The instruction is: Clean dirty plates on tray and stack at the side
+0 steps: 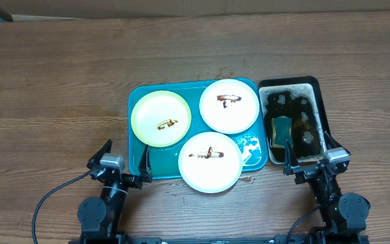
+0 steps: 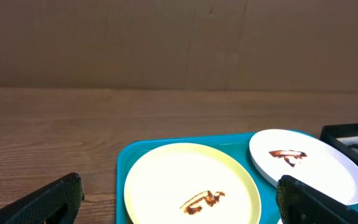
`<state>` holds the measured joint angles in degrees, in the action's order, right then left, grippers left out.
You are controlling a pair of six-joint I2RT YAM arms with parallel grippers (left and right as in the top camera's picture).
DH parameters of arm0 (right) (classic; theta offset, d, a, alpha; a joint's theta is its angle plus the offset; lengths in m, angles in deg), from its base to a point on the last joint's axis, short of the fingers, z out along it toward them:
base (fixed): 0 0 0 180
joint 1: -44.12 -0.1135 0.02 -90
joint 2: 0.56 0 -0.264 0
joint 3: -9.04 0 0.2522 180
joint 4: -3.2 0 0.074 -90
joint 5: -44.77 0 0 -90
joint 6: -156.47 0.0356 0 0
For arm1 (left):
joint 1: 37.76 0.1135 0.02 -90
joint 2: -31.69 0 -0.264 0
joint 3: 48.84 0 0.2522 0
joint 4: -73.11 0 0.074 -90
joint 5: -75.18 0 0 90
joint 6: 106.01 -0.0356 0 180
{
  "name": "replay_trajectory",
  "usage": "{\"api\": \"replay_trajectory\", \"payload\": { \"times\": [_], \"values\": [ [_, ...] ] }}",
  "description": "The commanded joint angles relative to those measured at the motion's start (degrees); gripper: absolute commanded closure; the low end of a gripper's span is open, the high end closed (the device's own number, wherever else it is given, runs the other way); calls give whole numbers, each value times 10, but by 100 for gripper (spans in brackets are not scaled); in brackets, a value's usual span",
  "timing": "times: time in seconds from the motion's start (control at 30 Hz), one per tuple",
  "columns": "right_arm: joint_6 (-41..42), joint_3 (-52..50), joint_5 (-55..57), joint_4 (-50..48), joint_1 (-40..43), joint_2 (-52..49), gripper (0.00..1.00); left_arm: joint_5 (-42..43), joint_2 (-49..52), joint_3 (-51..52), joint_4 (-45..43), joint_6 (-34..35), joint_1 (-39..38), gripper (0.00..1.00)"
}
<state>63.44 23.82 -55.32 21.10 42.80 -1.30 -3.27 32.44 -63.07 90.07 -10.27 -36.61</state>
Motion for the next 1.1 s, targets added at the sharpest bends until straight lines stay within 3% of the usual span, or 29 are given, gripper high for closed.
{"api": "replay_trajectory", "payload": {
  "times": [0.0, 1.07],
  "values": [
    [0, -5, -1, -3, -1, 6, 0, 0, -4, 2, 0, -9, 0, 0],
    [0, -5, -2, -15, -1, 6, 0, 0, -4, 2, 0, -9, 0, 0]
  ]
}}
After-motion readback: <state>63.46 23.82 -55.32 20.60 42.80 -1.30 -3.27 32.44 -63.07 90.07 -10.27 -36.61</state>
